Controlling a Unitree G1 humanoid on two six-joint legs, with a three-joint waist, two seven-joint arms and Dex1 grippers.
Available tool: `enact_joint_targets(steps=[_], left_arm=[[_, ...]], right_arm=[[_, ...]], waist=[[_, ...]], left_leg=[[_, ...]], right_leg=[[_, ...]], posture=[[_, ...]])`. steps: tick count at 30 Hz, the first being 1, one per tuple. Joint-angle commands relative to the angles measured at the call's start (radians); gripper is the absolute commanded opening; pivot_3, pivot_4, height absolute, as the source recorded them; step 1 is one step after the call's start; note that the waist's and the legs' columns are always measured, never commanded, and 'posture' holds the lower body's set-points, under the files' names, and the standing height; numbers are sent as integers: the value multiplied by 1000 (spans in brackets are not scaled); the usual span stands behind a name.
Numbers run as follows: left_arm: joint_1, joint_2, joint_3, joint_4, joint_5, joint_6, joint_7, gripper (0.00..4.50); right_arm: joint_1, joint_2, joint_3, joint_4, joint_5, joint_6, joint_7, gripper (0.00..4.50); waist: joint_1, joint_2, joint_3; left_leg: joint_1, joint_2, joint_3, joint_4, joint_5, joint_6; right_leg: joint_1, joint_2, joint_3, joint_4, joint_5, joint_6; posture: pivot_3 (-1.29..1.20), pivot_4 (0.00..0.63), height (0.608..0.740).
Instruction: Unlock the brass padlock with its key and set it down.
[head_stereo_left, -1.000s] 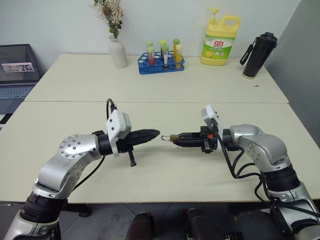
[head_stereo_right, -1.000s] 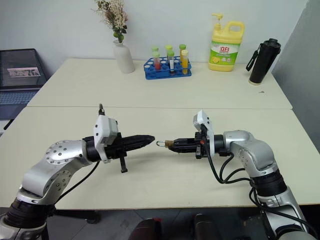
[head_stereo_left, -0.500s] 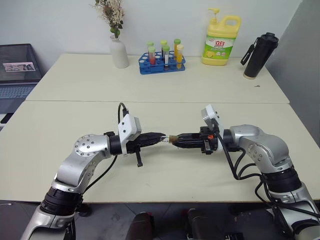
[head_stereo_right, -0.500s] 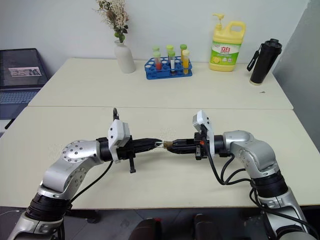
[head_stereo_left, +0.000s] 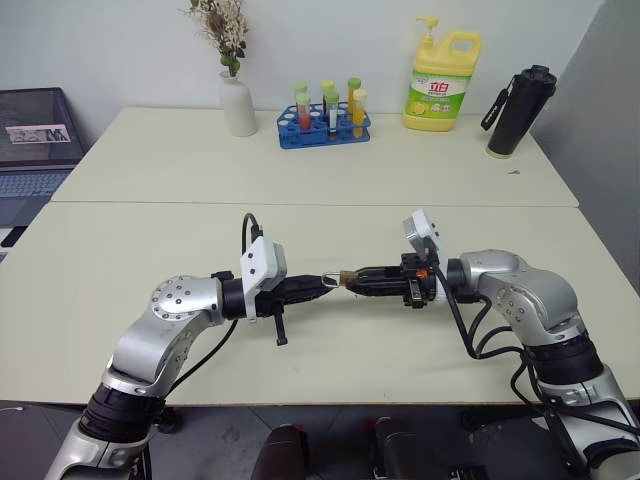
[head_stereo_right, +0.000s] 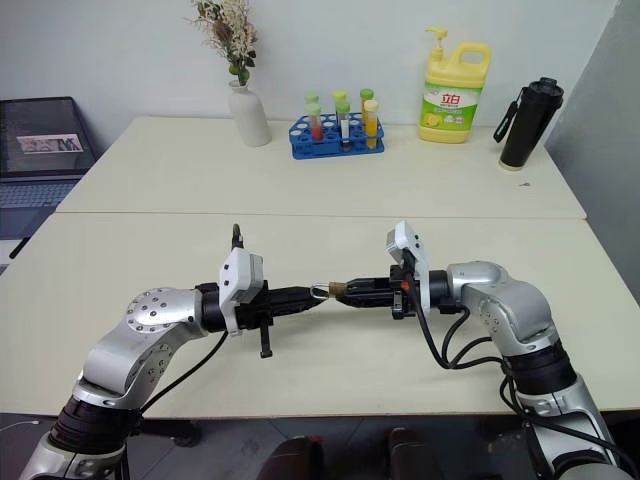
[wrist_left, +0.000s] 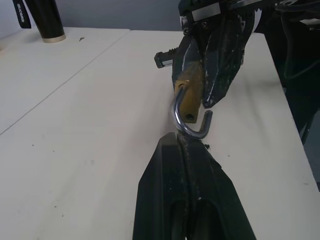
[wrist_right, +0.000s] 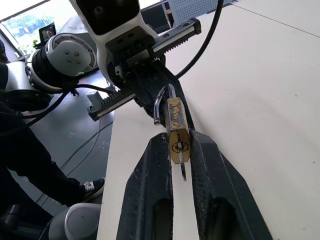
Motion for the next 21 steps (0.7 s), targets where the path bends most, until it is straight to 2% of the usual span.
enact_joint_targets(steps=[1, 17, 21], left_arm=[[6, 11, 47, -98, -56, 41, 6, 0], [-2, 16, 122, -189, -165, 176, 52, 0], [-2, 21, 115, -166, -143, 158, 49, 0]], right_arm=[[-2, -10, -9, -11, -4, -17, 6, 169], [-2, -8, 3, 13, -33, -28, 28, 169], [0, -6, 5, 12, -33, -29, 31, 169]], waist=[[0, 0, 0], [0, 0, 0], [0, 0, 0]], left_leg=[[0, 0, 0, 0, 0, 0], [0, 0, 0, 0, 0, 0], [0, 0, 0, 0, 0, 0]], right_leg=[[0, 0, 0, 0, 0, 0], [0, 0, 0, 0, -1, 1], [0, 0, 0, 0, -1, 1]], posture=[[0, 150, 740], [0, 150, 740], [0, 150, 740]])
